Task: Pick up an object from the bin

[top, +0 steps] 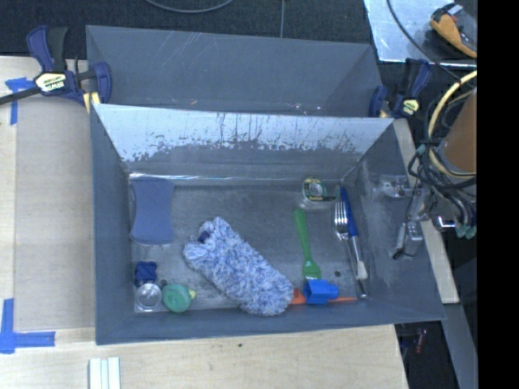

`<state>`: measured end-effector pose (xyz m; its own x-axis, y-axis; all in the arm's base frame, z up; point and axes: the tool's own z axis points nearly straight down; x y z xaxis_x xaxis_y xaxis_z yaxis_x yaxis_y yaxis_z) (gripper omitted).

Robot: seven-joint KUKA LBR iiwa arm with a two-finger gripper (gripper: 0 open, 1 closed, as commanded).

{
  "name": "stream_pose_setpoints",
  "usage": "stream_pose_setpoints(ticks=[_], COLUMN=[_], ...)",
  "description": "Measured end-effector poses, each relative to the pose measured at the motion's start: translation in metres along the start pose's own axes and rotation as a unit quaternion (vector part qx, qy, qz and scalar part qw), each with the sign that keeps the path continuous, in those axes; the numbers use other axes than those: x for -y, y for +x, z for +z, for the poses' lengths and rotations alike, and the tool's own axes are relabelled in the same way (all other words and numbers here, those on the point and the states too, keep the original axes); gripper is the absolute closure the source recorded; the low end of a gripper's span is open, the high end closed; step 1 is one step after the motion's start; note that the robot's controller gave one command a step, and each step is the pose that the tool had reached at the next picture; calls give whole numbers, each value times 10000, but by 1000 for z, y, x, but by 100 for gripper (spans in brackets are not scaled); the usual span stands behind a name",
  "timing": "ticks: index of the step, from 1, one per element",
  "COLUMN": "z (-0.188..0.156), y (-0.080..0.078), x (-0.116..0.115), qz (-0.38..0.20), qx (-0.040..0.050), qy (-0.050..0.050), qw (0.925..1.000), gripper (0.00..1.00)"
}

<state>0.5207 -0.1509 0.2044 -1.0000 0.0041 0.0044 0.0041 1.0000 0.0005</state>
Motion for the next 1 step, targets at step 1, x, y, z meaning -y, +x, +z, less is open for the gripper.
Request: stream_pose_setpoints(ticks=[1], z=[-4], y=[-2], x=[-1], qz=[-23], qx=[41], qy=[8], qw=[10000], gripper=[0])
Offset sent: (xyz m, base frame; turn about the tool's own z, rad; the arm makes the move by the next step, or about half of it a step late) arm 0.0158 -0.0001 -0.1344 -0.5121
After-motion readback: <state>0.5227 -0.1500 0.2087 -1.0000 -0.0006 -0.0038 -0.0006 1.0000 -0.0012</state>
